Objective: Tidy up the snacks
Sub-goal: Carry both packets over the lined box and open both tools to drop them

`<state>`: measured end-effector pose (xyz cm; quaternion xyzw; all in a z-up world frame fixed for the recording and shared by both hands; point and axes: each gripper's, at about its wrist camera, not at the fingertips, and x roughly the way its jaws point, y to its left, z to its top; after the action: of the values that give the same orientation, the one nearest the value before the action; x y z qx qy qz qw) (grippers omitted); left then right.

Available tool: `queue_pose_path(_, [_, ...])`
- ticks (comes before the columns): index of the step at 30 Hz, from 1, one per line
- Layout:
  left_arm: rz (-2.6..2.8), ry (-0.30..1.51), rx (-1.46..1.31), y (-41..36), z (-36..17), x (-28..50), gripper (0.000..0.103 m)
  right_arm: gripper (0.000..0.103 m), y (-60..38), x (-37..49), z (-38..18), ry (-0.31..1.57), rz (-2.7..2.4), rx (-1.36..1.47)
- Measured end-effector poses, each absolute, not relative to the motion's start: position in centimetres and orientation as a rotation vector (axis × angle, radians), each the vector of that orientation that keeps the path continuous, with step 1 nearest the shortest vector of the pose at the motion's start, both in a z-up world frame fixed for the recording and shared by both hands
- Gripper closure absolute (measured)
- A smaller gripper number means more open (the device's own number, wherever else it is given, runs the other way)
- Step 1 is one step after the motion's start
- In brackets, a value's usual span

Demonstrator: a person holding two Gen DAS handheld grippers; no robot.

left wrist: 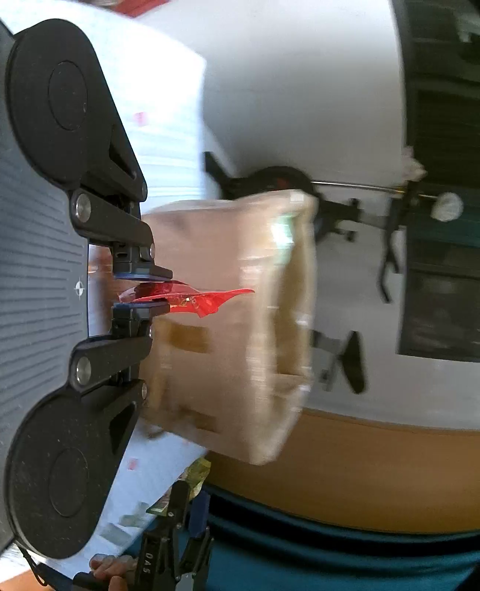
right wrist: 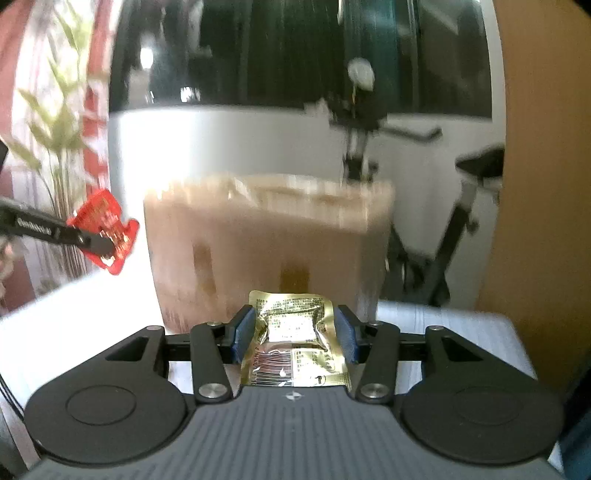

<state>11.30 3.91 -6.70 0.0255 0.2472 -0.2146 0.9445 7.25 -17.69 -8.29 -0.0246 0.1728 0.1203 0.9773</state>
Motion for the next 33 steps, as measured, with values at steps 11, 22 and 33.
queue_pose_path(11, [-0.483,0.378,0.076,-1.5,-0.9,15.8,0.091,0.053,-16.6,16.5,-2.1,0.262,0.3,-0.023])
queue_pose_path(22, [-0.477,0.564,0.002,-7.0,-5.0,24.7,0.071,0.043,-16.1,22.9,-4.0,0.408,0.209,0.014])
queue_pose_path(33, [-0.482,0.574,-0.016,-3.2,-4.8,22.1,0.049,0.043,-16.9,17.9,-2.4,0.354,0.205,0.117])
